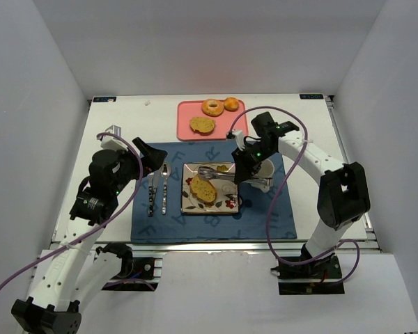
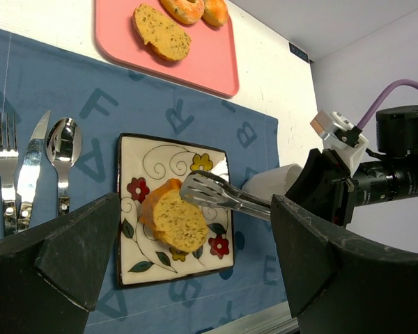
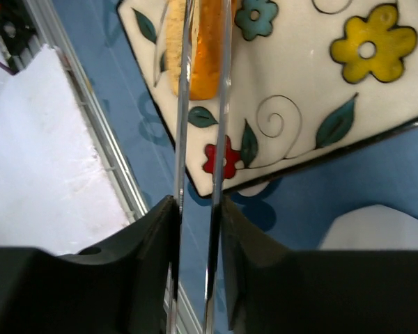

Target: Place the bread

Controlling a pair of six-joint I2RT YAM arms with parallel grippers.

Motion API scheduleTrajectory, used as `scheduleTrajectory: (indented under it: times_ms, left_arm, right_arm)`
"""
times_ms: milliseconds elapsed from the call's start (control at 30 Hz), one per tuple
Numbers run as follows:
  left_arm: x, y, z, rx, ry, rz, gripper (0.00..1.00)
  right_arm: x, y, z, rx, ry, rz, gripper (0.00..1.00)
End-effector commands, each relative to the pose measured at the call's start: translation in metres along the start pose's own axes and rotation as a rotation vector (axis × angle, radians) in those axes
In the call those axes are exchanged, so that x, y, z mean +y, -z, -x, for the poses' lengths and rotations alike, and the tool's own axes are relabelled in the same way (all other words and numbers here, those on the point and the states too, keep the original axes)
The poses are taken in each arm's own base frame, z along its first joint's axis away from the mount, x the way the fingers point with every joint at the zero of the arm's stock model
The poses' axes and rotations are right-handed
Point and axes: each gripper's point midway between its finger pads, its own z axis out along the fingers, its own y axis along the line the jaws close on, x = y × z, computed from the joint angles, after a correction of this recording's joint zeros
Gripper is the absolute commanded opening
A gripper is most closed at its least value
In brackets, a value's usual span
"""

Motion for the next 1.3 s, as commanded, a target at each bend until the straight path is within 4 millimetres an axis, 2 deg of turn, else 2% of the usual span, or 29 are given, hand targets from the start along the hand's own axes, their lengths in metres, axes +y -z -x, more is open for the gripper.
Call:
scheduleTrajectory:
  times_ms: [0, 133, 333, 467, 567, 633, 667, 700, 767, 800, 833, 867, 900, 933, 1067, 1167, 1267]
  left_arm:
    - [-0.002, 0.004, 0.001, -0.010, -0.010, -0.017, 0.98]
    - [-0.001, 0.007, 0.000, -0.015, -0.009, -0.016, 0.98]
    - [0.001, 0.010, -0.001, -0.019, -0.003, -0.009, 0.98]
    - [0.002, 0.010, -0.001, -0.021, -0.003, -0.009, 0.98]
    - [0.002, 0.009, -0.001, -0.021, -0.006, -0.009, 0.98]
    - [0.002, 0.008, -0.001, -0.019, -0.010, -0.007, 0.98]
    - [0.001, 0.009, 0.000, -0.020, -0.010, -0.008, 0.98]
    - [0.002, 0.008, -0.001, -0.014, -0.012, -0.007, 0.98]
    - [0.001, 0.007, 0.000, -0.016, -0.012, -0.008, 0.98]
    - [0.001, 0.007, 0.000, -0.015, -0.012, -0.009, 0.98]
    - [0.002, 0.006, -0.002, -0.010, -0.010, -0.005, 0.98]
    - [0.001, 0.005, -0.001, -0.010, -0.010, -0.007, 0.98]
    - [0.001, 0.004, -0.001, -0.011, -0.009, -0.008, 0.98]
    - [0.001, 0.004, -0.001, -0.010, -0.007, -0.010, 0.98]
    - [0.000, 0.001, -0.001, -0.008, -0.002, -0.008, 0.98]
    - [0.002, 0.000, -0.001, -0.007, 0.005, -0.001, 0.98]
    - [0.001, -0.002, -0.001, -0.009, 0.012, -0.002, 0.98]
  right_arm:
    - [-0.004, 0.006, 0.005, -0.005, 0.026, -0.023, 0.38]
    - [-0.004, 0.010, 0.017, -0.030, 0.049, -0.033, 0.50]
    - [-0.002, 0.025, 0.044, -0.095, 0.071, -0.048, 0.50]
    - [-0.010, 0.044, 0.074, -0.181, 0.039, -0.057, 0.49]
    - [-0.032, 0.058, 0.090, -0.238, -0.026, -0.090, 0.48]
    - [-0.060, 0.076, 0.108, -0.305, -0.079, -0.158, 0.48]
    - [-0.074, 0.079, 0.112, -0.320, -0.104, -0.176, 0.48]
    - [-0.087, 0.095, 0.122, -0.364, -0.124, -0.214, 0.49]
    - [-0.119, 0.103, 0.129, -0.392, -0.158, -0.291, 0.48]
    - [-0.134, 0.112, 0.131, -0.413, -0.178, -0.324, 0.48]
    - [-0.147, 0.125, 0.143, -0.457, -0.193, -0.381, 0.48]
    - [-0.159, 0.128, 0.146, -0.473, -0.212, -0.408, 0.48]
    - [-0.180, 0.128, 0.142, -0.479, -0.254, -0.437, 0.47]
    - [-0.200, 0.131, 0.147, -0.504, -0.292, -0.483, 0.47]
    - [-0.241, 0.137, 0.156, -0.533, -0.301, -0.577, 0.48]
    - [-0.257, 0.139, 0.163, -0.556, -0.293, -0.604, 0.54]
    - [-0.269, 0.137, 0.171, -0.577, -0.282, -0.616, 0.55]
